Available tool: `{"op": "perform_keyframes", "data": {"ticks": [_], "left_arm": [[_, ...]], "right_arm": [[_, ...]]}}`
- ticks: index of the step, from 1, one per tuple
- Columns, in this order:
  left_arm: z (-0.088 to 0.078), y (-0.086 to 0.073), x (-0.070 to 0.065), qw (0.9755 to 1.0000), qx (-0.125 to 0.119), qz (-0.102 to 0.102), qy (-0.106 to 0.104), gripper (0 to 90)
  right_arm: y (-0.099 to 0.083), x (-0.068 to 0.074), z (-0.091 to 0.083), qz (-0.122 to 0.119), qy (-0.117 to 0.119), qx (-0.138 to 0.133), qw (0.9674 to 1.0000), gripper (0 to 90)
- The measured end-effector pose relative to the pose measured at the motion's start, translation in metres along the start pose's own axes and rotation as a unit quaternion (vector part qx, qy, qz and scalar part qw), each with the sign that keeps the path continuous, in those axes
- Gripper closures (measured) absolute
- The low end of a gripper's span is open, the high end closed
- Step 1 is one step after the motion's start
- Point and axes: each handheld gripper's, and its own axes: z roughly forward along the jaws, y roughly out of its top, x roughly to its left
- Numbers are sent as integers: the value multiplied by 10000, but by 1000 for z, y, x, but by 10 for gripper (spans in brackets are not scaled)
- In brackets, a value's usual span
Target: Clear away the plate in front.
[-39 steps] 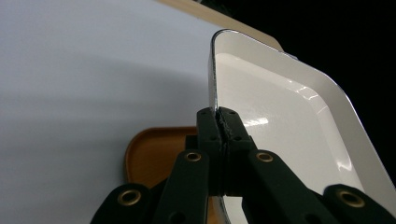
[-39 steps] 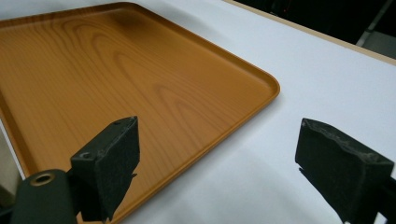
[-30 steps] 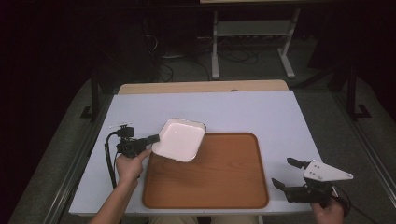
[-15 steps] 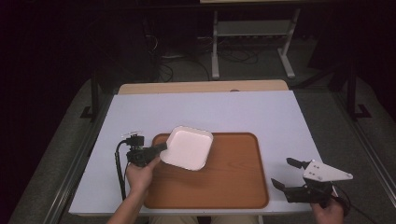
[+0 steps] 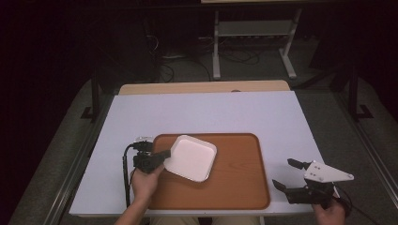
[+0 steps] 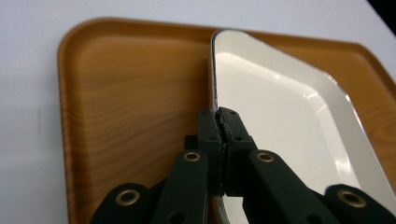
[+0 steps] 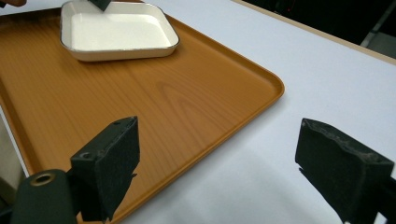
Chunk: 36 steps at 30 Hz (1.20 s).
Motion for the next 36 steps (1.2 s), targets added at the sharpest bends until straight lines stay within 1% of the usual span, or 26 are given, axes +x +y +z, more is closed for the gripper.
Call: {"op": "perform_keyframes", "data": {"ticks": [1,4,6,8,9,10,12,17,22,28,29,31,32,36], "left_arm": [[0,-1,-1,10000,35,49,26,880],[1,-5,-3,9999,136,62,5,876],[1,-7,-4,9998,147,91,31,870],[-1,-9,-6,9998,176,106,-44,825],[-1,-9,-6,9998,176,106,-44,785],[-2,-9,-6,9997,185,136,-42,770],[-3,-11,-9,9995,230,221,-41,752],[-6,-14,-11,9991,271,318,-38,741],[-9,-17,-11,9989,318,320,-87,721],[-15,-23,-11,9987,383,289,-152,708],[-16,-24,-11,9986,397,290,-177,701],[-18,-26,-13,9987,407,213,-237,653],[-19,-27,-14,9986,415,232,-247,635],[-22,-31,-15,9982,450,247,-311,635]], "right_arm": [[0,0,0,-3,1,0,10000,130],[0,0,0,-4,-1,6,10000,130],[0,0,0,-10,-5,12,10000,130],[0,1,0,-7,-11,18,10000,130],[0,1,0,-7,-11,18,10000,130],[0,0,0,-11,-15,24,10000,130],[0,0,0,-11,-16,22,10000,130],[0,0,0,-4,-32,29,10000,130],[0,1,0,-5,-34,25,10000,130],[0,0,0,-22,-19,15,10000,130],[0,1,0,-27,-18,12,10000,130],[0,1,0,-23,-12,4,10000,130],[0,1,-1,-23,-13,3,10000,130],[1,1,0,-23,-14,7,10000,130]]}}
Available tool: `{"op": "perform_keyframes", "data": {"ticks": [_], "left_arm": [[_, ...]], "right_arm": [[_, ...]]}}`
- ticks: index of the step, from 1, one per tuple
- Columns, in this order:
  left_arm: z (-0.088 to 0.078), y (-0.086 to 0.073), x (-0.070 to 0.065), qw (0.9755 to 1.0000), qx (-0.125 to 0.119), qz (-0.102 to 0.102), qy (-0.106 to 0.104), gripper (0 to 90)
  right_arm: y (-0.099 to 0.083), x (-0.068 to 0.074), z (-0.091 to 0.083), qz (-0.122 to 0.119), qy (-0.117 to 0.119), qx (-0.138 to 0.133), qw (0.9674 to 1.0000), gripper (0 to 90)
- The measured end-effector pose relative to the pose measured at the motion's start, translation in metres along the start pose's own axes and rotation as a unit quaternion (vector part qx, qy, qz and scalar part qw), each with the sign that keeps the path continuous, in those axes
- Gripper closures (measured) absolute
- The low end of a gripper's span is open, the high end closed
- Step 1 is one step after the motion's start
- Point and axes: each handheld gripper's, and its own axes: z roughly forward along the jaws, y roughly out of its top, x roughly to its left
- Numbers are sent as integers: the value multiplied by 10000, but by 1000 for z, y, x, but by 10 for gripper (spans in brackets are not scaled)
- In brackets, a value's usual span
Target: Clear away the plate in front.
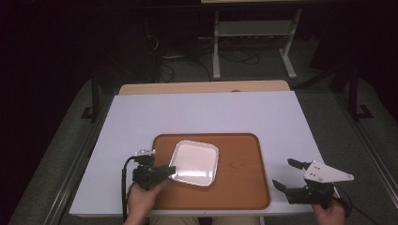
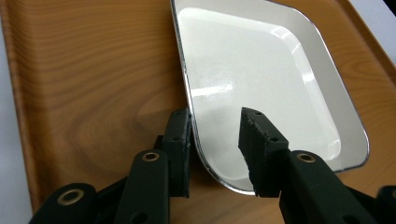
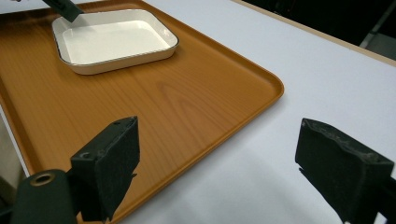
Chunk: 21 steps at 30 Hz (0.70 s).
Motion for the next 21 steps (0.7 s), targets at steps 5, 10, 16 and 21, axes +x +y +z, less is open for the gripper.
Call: {"op": "perform_keyframes", "data": {"ticks": [5,10,16,21], "left_arm": [[1,-5,-2,10000,53,-13,-68,633],[2,-7,-4,9999,68,5,-96,634],[2,-10,-10,9998,82,67,-142,626],[3,-11,-14,9997,106,134,-161,626]], "right_arm": [[0,0,0,-20,-3,2,10000,130],[0,0,0,-26,-4,5,10000,130],[0,0,0,-27,1,1,10000,130],[0,0,0,-37,7,2,10000,130]]}}
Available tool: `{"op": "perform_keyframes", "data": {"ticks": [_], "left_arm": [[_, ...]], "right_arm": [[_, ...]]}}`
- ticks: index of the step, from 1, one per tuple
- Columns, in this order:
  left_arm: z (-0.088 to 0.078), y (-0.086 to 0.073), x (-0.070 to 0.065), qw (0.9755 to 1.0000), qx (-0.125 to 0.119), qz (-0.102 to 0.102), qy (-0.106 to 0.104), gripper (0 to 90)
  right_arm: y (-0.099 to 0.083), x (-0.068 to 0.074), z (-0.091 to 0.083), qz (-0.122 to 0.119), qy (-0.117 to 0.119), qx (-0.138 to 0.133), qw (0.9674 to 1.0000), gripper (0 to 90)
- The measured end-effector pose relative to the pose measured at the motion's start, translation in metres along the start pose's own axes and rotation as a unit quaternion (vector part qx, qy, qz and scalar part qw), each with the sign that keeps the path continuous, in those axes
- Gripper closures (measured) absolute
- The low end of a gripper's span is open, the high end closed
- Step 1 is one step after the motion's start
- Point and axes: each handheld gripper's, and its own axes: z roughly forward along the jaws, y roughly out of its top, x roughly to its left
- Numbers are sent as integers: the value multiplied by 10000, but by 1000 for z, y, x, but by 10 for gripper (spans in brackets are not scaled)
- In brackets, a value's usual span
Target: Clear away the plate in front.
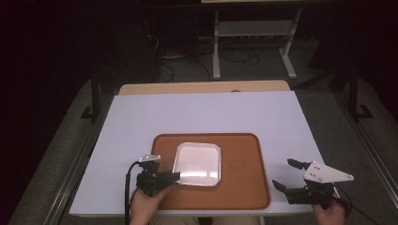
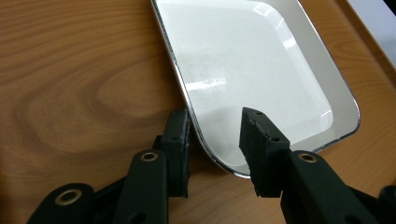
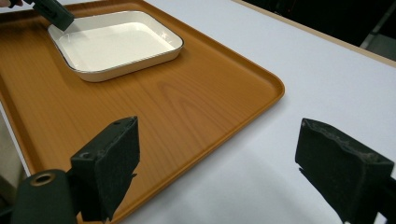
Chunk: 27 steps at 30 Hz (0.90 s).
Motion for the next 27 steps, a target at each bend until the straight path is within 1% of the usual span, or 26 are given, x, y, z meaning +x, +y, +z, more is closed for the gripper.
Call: {"op": "perform_keyframes", "data": {"ticks": [6,15,22,27], "left_arm": [[1,-2,-5,9999,17,107,46,632],[3,-4,-9,9997,40,215,93,646],[4,-4,-9,9996,36,272,122,655],[3,-5,-9,9995,11,314,100,655]], "right_arm": [[0,0,0,-4,-1,4,10000,130],[0,0,0,-8,1,-3,10000,130],[0,0,0,-8,5,-4,10000,130],[0,0,0,-15,8,-1,10000,130]]}}
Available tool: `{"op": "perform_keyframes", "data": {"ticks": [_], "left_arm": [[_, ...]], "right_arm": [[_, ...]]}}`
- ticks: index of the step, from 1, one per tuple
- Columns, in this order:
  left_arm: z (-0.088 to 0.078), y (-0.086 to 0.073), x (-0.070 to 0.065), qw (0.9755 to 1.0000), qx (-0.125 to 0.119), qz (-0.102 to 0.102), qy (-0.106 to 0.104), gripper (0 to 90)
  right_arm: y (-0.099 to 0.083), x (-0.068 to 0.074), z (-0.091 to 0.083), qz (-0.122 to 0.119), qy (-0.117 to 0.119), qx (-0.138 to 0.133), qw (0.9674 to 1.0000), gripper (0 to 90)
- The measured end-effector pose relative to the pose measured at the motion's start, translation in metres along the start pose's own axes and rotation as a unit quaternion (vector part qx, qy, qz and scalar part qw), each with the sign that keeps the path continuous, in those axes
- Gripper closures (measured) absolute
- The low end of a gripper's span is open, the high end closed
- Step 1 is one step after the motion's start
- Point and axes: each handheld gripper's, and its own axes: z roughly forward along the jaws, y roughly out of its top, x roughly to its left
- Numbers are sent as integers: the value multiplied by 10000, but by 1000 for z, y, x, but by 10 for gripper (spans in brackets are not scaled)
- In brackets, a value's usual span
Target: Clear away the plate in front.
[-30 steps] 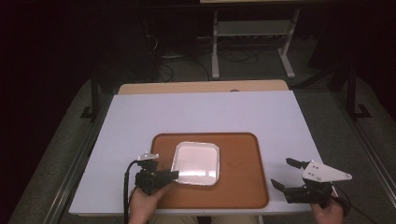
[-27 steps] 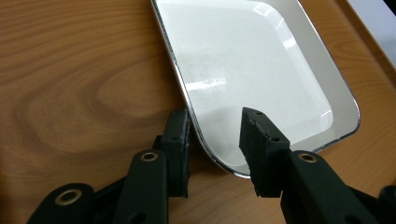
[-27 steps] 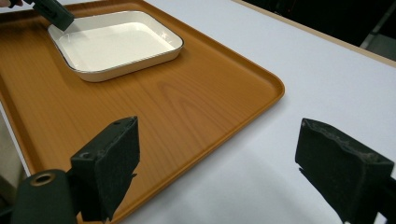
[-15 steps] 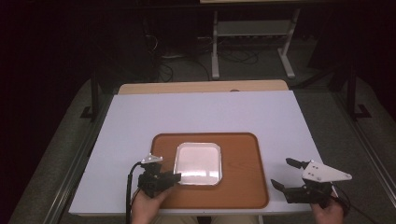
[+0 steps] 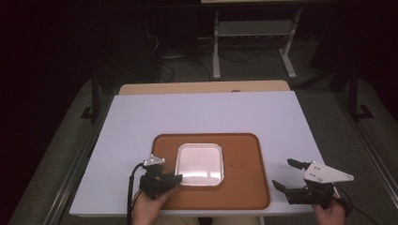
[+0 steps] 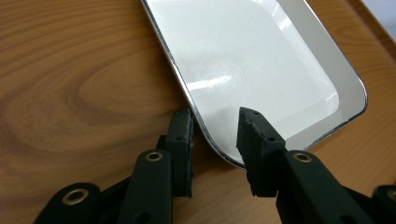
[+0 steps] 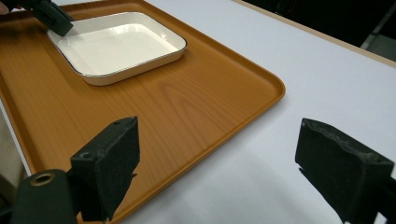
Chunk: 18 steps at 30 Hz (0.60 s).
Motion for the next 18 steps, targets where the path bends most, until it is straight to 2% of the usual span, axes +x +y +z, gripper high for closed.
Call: {"op": "perform_keyframes", "data": {"ticks": [11,18], "left_arm": [[-8,2,5,9998,-131,113,12,643],[-10,4,5,9994,-206,267,13,623]], "right_arm": [[0,0,0,4,5,24,10000,130],[0,0,1,10,-3,34,10000,130]]}}
